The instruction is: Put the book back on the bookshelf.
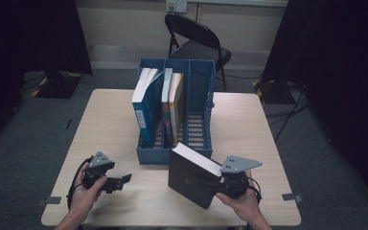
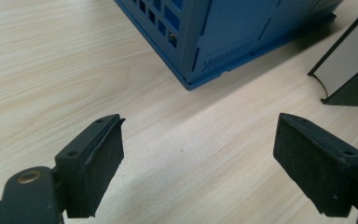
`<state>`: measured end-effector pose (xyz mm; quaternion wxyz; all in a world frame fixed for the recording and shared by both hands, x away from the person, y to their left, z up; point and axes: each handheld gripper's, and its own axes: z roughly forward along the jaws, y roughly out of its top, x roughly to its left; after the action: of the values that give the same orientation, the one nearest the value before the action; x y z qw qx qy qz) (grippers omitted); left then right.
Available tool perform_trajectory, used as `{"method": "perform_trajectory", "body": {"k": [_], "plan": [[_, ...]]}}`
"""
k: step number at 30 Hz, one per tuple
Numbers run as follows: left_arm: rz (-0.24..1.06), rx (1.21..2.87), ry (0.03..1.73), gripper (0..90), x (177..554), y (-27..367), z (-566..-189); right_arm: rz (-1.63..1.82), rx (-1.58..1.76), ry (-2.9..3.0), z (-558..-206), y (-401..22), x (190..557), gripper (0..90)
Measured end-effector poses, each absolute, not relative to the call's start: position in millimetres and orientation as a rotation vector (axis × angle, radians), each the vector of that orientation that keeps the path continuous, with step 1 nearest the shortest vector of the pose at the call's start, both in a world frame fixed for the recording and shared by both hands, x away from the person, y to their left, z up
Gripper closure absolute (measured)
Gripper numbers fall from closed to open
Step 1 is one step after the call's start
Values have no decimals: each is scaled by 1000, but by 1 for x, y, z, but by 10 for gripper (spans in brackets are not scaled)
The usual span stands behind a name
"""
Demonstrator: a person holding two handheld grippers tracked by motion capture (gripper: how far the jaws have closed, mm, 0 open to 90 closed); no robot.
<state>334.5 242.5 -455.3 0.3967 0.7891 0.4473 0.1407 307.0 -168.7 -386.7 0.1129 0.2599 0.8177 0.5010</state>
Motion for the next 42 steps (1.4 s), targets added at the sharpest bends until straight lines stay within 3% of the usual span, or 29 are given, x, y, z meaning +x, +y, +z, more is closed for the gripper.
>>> {"method": "perform_trajectory", "body": {"k": [42], "plan": [[372, 1956, 1200, 157, 342, 255, -461, 1323, 1008, 2187, -384, -260, 303, 530]]}}
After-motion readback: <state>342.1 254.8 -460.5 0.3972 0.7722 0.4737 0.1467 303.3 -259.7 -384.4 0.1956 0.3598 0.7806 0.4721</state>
